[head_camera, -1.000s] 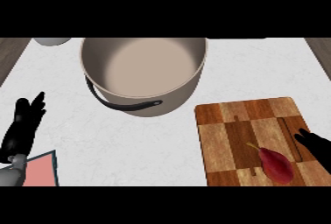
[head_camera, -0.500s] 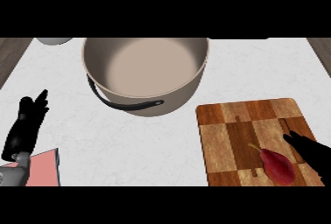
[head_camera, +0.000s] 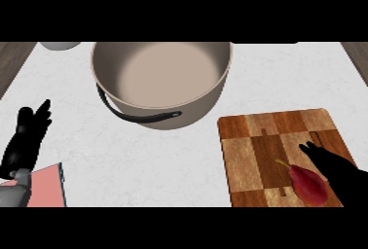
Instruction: Pick the pear from the cutting board and place it in the pot
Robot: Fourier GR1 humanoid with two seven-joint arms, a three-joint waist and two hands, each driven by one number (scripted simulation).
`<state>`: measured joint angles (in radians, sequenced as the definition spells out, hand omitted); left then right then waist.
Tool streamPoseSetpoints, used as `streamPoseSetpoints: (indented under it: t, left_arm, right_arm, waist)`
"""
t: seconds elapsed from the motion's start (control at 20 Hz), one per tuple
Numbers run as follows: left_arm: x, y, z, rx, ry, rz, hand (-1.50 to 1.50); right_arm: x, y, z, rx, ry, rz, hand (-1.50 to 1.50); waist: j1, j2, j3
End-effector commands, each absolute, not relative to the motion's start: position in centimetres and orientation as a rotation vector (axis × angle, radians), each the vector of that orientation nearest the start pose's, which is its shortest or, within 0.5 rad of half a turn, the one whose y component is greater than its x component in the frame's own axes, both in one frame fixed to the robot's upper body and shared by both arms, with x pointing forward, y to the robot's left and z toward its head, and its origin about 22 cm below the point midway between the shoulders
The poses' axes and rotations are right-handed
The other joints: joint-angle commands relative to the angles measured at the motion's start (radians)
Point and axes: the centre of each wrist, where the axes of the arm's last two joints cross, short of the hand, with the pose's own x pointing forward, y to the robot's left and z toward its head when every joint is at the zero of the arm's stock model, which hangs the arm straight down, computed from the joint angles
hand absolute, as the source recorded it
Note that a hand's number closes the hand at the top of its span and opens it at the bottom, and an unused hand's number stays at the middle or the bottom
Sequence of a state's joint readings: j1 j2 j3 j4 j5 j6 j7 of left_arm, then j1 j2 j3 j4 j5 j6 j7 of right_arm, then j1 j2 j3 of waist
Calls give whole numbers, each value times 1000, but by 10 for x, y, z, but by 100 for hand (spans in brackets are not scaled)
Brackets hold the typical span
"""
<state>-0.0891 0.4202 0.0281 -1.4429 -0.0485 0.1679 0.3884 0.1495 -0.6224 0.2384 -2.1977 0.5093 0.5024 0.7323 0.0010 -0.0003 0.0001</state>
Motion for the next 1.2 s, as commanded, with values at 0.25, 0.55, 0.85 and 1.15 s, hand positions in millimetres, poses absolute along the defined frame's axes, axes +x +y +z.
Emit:
streamPoseSetpoints:
  t: [0.25,0.55,0.85,1.15]
  left_arm:
    - [268,326,26,512,-1161,-94,0]
    - [260,335,32,532,-1158,-100,0]
    - [275,332,35,542,-1181,-92,0]
    - [257,330,31,521,-1156,-99,0]
  right_arm:
    - [192,-272,107,-773,-959,1191,-150]
    - [199,-244,95,-792,-921,1182,-150]
    - [207,-244,76,-782,-831,1196,-150]
    - [202,-240,60,-763,-838,1191,-150]
  waist:
    - [-4,0,0]
    - [0,0,0]
    - [-1,0,0]
    - [-1,-1,0]
